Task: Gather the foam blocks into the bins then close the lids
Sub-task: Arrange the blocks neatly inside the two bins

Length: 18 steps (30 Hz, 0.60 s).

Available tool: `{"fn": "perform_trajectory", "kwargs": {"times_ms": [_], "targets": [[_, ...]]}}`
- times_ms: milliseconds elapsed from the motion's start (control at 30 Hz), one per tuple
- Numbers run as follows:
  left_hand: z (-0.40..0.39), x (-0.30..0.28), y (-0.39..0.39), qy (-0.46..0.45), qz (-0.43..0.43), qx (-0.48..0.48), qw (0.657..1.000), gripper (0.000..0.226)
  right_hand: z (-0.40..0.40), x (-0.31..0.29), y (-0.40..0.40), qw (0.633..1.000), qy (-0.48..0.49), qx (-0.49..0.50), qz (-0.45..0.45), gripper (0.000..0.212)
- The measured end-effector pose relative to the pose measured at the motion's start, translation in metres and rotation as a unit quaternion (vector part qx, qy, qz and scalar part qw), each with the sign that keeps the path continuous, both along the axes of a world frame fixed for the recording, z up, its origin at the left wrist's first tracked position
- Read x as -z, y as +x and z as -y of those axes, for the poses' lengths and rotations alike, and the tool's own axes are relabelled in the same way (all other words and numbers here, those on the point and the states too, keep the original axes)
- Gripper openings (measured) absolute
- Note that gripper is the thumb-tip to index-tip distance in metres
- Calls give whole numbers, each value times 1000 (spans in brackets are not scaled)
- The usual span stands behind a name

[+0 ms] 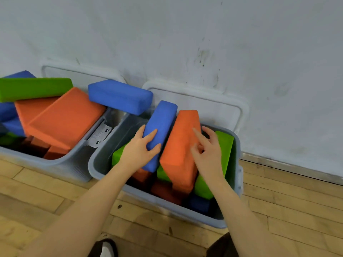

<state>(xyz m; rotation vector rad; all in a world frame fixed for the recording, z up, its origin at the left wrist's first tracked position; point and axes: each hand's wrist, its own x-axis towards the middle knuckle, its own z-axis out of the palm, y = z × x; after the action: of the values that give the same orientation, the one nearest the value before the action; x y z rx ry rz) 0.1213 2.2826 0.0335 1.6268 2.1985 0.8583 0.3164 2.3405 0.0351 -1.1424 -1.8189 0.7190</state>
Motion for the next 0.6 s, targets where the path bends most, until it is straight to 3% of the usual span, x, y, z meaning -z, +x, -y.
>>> {"fn": "perform_trajectory", "kwargs": {"times_ms": [100, 267, 367, 600], "targets": [[11, -5, 12, -13, 24, 7, 1000, 56, 3, -3, 3, 985, -81, -42, 148, 41], [24, -3, 28, -15, 44, 4, 999, 54, 15, 14, 12, 960, -105, -94, 244, 82], [29, -2, 29, -16, 33, 5, 999, 54, 16, 27, 11, 967, -114, -112, 199, 96], [47, -15, 32, 64, -39, -36, 997, 50, 19, 23, 12, 990, -63, -113, 55, 64]]}}
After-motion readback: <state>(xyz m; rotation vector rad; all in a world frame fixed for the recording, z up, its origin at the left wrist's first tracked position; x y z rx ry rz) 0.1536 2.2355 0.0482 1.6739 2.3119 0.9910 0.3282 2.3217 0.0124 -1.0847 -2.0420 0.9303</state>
